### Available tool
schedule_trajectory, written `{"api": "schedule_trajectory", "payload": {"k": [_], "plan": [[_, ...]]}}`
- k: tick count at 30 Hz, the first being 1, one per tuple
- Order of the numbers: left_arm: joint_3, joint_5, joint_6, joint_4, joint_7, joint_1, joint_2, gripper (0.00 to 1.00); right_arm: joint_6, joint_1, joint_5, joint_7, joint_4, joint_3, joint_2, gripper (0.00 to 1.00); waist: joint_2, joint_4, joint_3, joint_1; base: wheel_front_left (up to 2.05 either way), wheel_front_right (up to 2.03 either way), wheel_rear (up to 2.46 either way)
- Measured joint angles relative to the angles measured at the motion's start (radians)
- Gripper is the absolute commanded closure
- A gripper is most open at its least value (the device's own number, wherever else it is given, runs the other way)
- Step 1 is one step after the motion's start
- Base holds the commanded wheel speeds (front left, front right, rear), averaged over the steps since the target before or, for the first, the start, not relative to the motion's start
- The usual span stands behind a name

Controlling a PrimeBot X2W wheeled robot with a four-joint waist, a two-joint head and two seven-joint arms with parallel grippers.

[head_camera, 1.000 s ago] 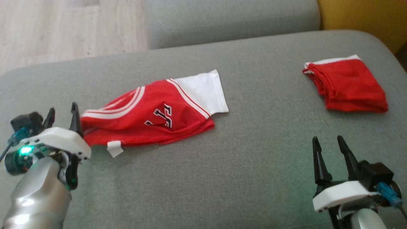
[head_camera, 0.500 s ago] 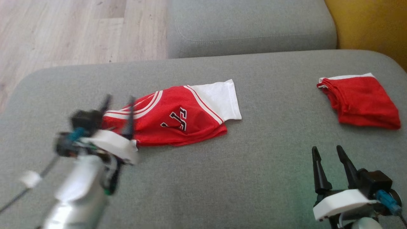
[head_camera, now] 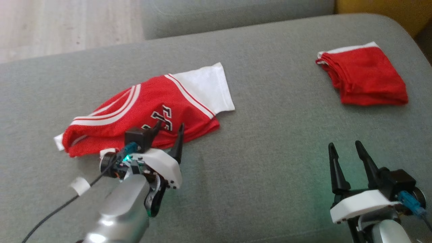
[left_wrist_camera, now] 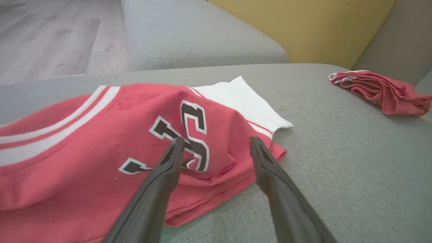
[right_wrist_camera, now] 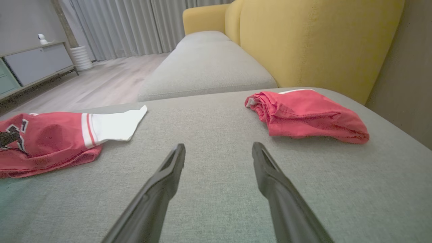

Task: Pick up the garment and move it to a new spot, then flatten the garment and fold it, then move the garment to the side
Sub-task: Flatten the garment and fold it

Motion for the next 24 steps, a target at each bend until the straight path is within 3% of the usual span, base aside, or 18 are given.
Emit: {"api": "schedule_trajectory", "payload": {"k": [7, 8, 9, 10, 19, 24], "plan": [[0.011, -0.015, 0.006, 0.118, 0.004, -0.077, -0.002, 0.0, 0.0, -0.028, 0.0, -0.001, 0.001, 0.005, 0.0, 0.0, 0.0, -0.062, 0.054, 0.0, 0.0, 0.0, 0.0], [0.011, -0.018, 0.006, 0.133, 0.008, -0.086, -0.003, 0.4, 0.0, -0.03, 0.0, -0.002, 0.002, 0.006, 0.0, 0.0, 0.0, -0.068, 0.061, 0.0, 0.0, 0.0, 0.0], [0.011, -0.018, 0.006, 0.147, 0.008, -0.093, -0.006, 0.73, 0.0, -0.032, 0.0, -0.002, 0.003, 0.006, 0.0, 0.0, 0.0, -0.074, 0.066, 0.0001, 0.0, 0.0, 0.0], [0.011, -0.018, 0.006, 0.161, 0.008, -0.1, -0.008, 1.0, 0.0, -0.035, 0.0, -0.002, 0.006, 0.006, 0.0, 0.0, 0.0, -0.08, 0.072, 0.0001, 0.0, 0.0, 0.0], [0.03, -0.017, -0.004, 0.196, -0.073, -0.2, -0.025, 1.0, 0.0, -0.046, 0.001, -0.014, 0.02, -0.006, 0.0, 0.0, 0.0, -0.077, 0.087, 0.0, 0.0, 0.0, 0.0], [0.042, 0.012, -0.014, 0.177, -0.069, -0.373, 0.067, 1.0, 0.0, -0.058, 0.002, -0.016, 0.021, 0.006, 0.0, 0.0, 0.0, -0.083, 0.105, 0.0001, 0.0, 0.0, 0.0]]}}
